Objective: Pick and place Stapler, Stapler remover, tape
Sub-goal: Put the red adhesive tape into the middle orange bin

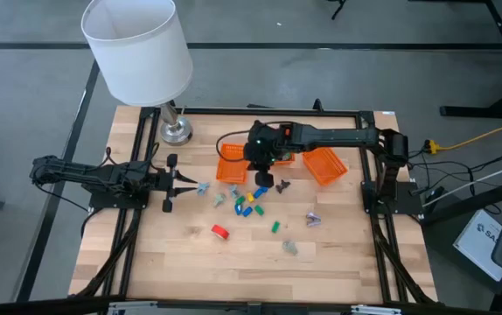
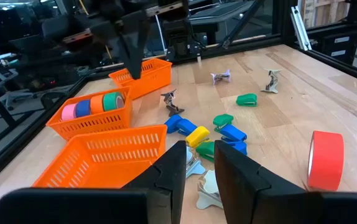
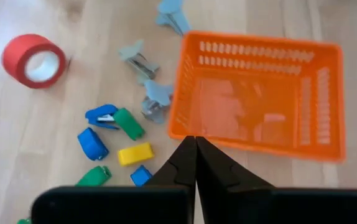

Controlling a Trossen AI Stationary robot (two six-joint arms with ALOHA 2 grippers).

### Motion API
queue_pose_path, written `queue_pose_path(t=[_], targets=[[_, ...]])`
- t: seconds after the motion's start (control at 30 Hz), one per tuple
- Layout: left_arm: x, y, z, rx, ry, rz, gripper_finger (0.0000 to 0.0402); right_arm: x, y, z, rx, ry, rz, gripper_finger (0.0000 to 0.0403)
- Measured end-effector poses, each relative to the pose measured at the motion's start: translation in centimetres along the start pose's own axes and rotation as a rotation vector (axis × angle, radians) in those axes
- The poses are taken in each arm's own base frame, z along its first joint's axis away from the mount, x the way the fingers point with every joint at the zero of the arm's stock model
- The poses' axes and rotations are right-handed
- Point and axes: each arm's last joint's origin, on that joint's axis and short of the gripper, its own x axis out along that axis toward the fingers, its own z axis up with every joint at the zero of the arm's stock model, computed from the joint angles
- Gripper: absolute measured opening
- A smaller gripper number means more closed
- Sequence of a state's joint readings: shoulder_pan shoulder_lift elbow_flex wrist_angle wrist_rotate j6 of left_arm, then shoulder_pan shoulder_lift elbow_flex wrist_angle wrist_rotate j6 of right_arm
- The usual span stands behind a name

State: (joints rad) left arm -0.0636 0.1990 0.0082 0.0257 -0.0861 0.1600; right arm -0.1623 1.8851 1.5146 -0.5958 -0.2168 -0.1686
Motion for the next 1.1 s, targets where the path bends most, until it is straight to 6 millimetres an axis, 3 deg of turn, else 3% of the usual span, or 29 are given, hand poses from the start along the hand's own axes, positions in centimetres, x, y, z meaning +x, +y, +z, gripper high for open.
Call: queue_pose_path(t=[0.2,0.47,0.7,0.97,1.1], targets=[[0.0,0.0,0.0,0.000,0.000,0.000,0.0078,0.9,2.1,1.2,-0.061,-0.086,0.007,0.0009],[0.0,0.0,0.0,0.000,0.000,0.000,0.0077,4.1,5.2,2.4,-0.109,-0.208,0.051,0.0009],[0.0,0.0,0.0,0.000,0.000,0.000,0.0079,5.0,7.8,2.7,0.192,-0.233,0.024,0.0009],[0.0,0.0,0.0,0.000,0.000,0.000,0.0078,4.7,8.3,3.1,0.470,-0.257,0.102,0.0010],[0.0,0.0,0.0,0.000,0.000,0.000,0.0079,4.9,9.2,2.5,0.616,-0.174,0.154,0.0010]])
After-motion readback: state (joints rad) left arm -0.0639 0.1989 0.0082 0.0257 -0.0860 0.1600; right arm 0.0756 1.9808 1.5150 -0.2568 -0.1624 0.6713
